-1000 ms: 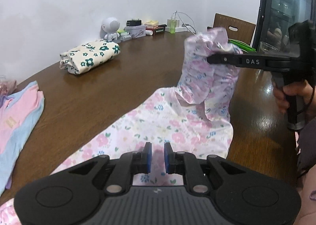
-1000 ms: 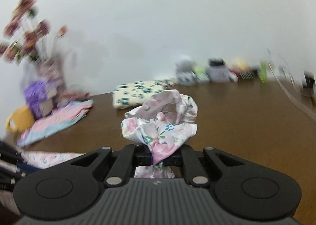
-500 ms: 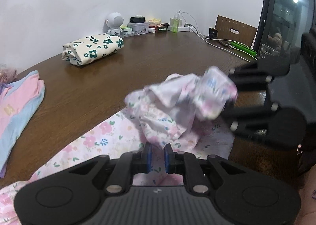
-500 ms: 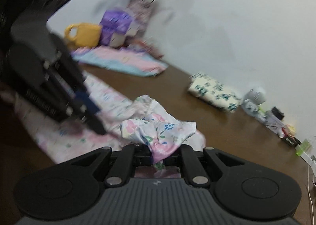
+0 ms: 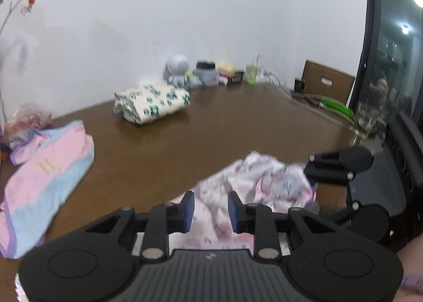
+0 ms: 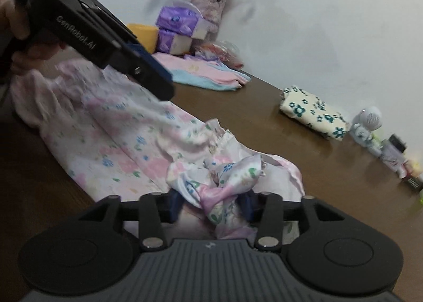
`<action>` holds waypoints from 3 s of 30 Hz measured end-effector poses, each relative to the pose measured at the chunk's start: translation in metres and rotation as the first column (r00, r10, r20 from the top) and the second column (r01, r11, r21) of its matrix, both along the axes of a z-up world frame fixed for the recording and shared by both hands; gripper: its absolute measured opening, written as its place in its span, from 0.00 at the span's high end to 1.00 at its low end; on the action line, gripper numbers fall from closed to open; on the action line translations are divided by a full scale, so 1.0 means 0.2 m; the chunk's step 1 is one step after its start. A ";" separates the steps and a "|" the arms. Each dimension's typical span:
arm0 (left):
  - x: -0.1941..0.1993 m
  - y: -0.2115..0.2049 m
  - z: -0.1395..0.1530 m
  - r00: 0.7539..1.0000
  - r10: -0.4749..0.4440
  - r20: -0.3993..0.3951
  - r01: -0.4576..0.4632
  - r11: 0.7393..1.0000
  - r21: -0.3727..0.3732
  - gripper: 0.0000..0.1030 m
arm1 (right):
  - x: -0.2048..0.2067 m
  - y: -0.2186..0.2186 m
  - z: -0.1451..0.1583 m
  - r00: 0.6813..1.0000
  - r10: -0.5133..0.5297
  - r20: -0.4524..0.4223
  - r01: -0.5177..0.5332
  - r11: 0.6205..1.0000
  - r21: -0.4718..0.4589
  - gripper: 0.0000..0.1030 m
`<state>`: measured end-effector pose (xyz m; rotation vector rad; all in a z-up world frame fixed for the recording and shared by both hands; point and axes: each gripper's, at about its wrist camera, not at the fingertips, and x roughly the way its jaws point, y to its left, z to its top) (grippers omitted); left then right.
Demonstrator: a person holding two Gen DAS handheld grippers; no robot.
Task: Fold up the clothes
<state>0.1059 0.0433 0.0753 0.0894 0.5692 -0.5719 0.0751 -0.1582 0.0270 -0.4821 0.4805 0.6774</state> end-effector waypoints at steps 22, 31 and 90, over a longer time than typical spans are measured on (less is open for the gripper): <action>0.08 -0.31 0.01 0.992 -0.129 -0.007 0.129 0.992 -0.003 0.75 | 0.03 -0.19 0.07 0.975 0.061 -0.214 0.006 0.954 0.301 0.76; 0.18 -0.49 -0.14 0.982 -0.182 -0.060 0.186 0.978 0.090 0.77 | 0.05 -0.11 -0.04 0.960 0.069 -0.272 0.007 0.963 0.268 0.75; 0.19 -0.35 -0.30 0.981 -0.144 -0.133 0.155 0.985 0.074 0.79 | 0.35 -0.72 -0.22 0.683 -0.017 -0.730 0.601 0.581 0.549 0.82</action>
